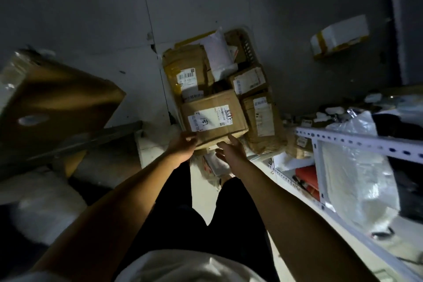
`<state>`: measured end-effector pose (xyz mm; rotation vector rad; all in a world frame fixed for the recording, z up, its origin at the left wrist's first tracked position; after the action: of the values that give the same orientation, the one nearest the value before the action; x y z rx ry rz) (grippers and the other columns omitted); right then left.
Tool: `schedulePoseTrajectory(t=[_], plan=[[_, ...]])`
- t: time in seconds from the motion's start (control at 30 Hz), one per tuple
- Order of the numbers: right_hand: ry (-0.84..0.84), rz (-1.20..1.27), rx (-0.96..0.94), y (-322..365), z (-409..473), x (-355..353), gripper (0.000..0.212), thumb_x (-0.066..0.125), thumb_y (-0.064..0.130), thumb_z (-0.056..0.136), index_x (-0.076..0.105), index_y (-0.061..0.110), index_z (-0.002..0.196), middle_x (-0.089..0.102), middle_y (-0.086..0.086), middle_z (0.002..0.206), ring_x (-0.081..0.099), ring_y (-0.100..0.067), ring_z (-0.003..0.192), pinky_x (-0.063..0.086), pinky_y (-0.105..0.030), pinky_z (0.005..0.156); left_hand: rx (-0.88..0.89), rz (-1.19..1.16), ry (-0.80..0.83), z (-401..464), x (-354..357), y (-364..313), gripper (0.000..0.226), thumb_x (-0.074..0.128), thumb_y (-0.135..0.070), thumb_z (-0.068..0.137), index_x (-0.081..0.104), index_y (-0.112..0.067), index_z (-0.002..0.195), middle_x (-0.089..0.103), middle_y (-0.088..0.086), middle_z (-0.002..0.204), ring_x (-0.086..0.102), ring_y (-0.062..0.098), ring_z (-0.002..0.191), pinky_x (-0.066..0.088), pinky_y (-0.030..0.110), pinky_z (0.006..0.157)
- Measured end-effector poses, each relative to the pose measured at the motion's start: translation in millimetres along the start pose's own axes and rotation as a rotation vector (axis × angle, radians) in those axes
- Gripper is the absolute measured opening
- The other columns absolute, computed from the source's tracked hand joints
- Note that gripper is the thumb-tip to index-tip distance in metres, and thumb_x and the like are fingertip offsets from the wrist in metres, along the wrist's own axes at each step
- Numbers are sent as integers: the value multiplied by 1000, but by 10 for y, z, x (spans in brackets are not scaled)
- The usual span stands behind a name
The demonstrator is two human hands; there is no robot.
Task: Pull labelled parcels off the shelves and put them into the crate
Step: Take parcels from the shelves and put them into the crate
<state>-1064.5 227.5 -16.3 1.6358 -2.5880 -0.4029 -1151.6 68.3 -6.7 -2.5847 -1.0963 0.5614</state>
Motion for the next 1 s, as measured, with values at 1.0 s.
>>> schedulePoseTrajectory(t=[1.0], plan=[[-1095, -773, -240, -2581, -4798, -3832, 36, 56, 21, 92, 61, 16, 127, 63, -14, 128, 58, -36, 119, 45, -38, 92, 1617, 1721, 281, -5019, 4318, -681, 27, 52, -19, 90, 60, -22, 116, 61, 8, 121, 59, 33, 114, 50, 42, 90]])
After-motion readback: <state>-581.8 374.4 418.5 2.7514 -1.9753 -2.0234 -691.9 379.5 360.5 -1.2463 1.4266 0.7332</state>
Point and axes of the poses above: each hand's wrist, its own z-axis towards the middle knuckle, its own x-axis out of the palm, y = z × x, the point moved 7 cm from there along z, towards the middle knuckle
